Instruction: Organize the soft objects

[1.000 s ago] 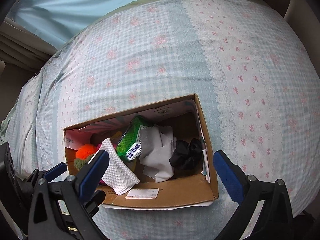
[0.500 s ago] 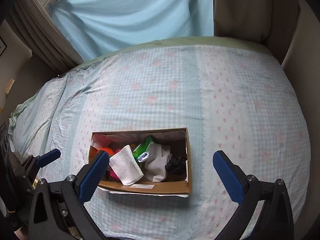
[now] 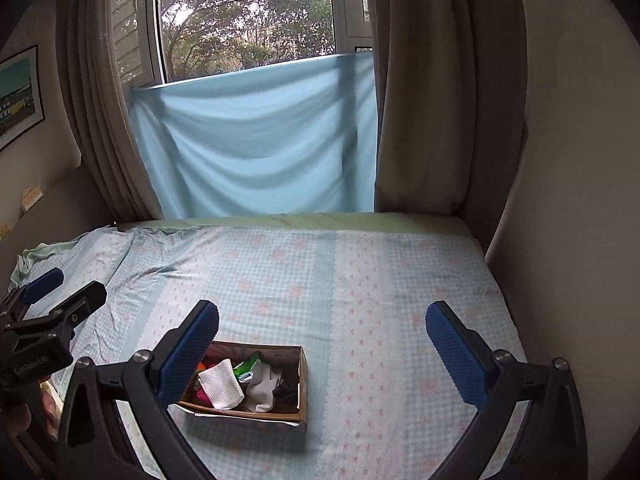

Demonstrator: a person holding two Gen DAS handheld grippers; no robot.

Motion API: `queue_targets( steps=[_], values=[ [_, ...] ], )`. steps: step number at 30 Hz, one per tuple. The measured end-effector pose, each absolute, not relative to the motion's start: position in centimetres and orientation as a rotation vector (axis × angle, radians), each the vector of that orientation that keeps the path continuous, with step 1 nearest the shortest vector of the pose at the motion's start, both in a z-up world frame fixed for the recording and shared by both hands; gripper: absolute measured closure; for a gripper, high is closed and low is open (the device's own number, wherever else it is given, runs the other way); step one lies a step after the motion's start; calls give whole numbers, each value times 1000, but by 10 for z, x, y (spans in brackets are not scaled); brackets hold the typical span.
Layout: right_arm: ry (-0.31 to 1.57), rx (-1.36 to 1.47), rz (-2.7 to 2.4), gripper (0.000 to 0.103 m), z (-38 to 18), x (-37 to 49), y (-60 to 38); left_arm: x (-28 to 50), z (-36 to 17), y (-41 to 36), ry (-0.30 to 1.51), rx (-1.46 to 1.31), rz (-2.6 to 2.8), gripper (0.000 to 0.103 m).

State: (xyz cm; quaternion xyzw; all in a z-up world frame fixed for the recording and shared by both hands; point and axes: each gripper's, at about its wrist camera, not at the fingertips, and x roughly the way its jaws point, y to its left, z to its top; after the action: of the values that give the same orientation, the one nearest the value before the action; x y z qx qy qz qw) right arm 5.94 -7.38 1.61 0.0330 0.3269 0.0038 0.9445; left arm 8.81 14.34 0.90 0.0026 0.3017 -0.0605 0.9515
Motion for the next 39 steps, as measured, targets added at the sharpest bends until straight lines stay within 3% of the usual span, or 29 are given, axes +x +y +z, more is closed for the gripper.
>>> queue_targets(
  steps=[12,39],
  values=[
    [622,67,-31,0,22,20,-97,37,13,110,567,10,-146,0],
    [616,80,-76,0,21,15,-105,35,13,92,551,39,-164,0]
  ],
)
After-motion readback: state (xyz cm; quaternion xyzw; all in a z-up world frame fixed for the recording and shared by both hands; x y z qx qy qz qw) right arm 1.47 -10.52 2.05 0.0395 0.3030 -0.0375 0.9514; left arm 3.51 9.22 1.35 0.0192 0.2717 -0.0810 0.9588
